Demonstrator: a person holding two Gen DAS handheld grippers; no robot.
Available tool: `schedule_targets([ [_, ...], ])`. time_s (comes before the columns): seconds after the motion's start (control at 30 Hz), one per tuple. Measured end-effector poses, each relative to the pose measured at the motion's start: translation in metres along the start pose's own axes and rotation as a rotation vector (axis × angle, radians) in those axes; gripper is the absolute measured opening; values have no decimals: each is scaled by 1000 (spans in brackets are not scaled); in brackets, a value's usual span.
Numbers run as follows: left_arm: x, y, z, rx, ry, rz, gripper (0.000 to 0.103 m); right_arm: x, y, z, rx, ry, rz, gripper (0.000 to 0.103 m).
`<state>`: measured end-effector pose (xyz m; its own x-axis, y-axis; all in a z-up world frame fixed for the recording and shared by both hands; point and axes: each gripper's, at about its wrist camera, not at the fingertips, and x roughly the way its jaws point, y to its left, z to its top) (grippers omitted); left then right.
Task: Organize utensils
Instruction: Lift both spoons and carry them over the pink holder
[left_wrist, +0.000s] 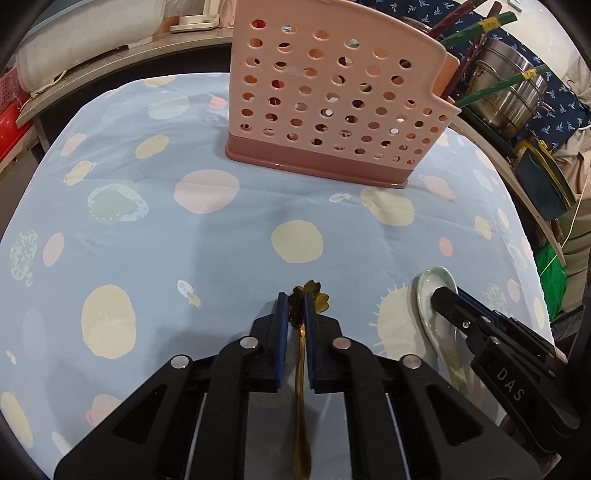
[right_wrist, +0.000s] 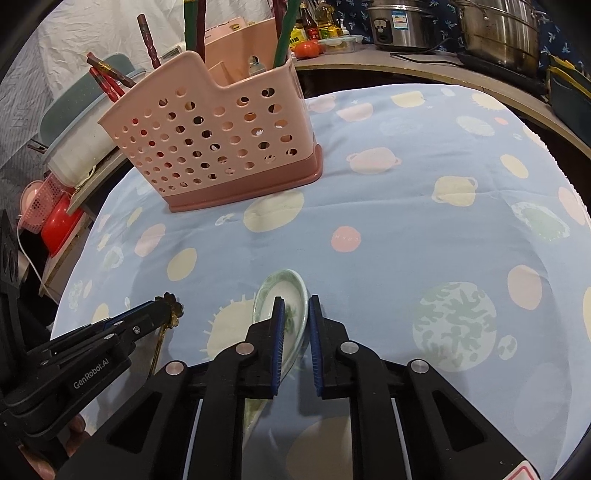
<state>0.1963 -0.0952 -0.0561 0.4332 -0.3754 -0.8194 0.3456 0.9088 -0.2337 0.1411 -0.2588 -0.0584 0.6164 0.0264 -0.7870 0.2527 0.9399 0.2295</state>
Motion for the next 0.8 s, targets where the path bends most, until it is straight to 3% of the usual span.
schedule_targets([
  [0.43, -27, 1, -4, -6, -31, -20, 1, -25, -3, -6, 18, -25, 15, 7],
  [0.67, -65, -3, 0, 3, -102, -8, 1, -48, -4, -11, 10, -65, 4, 7],
  [0.8, -89, -4, 5, 17, -154, 10, 1, -73, -2, -9, -20, -137, -21, 7],
])
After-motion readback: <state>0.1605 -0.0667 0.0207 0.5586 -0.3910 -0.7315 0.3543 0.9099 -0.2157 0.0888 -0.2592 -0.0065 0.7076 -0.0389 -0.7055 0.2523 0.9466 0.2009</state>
